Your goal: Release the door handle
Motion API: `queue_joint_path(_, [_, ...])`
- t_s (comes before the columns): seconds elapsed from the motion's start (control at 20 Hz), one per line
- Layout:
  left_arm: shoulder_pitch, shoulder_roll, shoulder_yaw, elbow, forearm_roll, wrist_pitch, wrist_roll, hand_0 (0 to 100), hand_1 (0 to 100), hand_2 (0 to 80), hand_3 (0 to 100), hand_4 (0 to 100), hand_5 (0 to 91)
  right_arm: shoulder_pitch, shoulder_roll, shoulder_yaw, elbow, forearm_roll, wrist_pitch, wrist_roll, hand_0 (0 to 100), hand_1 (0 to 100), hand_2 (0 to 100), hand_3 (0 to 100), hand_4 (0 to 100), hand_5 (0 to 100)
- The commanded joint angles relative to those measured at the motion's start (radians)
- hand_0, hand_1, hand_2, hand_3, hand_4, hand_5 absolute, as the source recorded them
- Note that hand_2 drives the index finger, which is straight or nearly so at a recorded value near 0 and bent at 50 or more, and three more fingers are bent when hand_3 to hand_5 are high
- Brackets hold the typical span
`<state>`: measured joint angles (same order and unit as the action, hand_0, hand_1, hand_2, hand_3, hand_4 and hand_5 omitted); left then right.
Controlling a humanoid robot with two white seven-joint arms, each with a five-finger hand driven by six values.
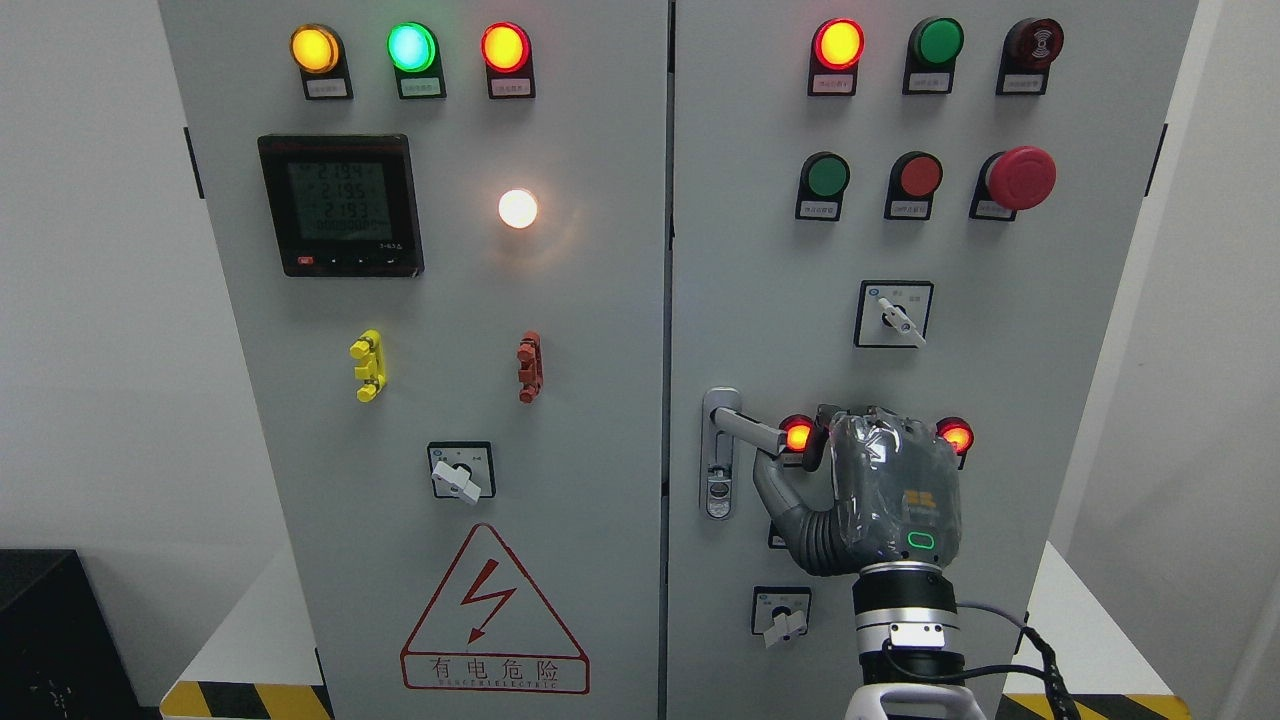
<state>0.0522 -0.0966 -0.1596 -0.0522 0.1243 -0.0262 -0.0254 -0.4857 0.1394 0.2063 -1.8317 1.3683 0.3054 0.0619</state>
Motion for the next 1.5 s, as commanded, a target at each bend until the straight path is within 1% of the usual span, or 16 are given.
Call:
queue_joint_path(0.0, [0.000,0.000,0.000,0.000,0.000,-0.003,-0.001,0,0,4.4,11,0,0.0,-0.002,0.000,-0.016,-0.001,0.000,-0.002,-0.001,45,38,72,100,76,72])
queue_joint_path(1.45, [0.000,0.000,0.000,0.000,0.000,-0.001,-0.001,0,0,4.4,11,0,0.0,-0.004,0.002,-0.021,-0.009,-0.014,-0.005,-0.001,45,38,72,100,76,72])
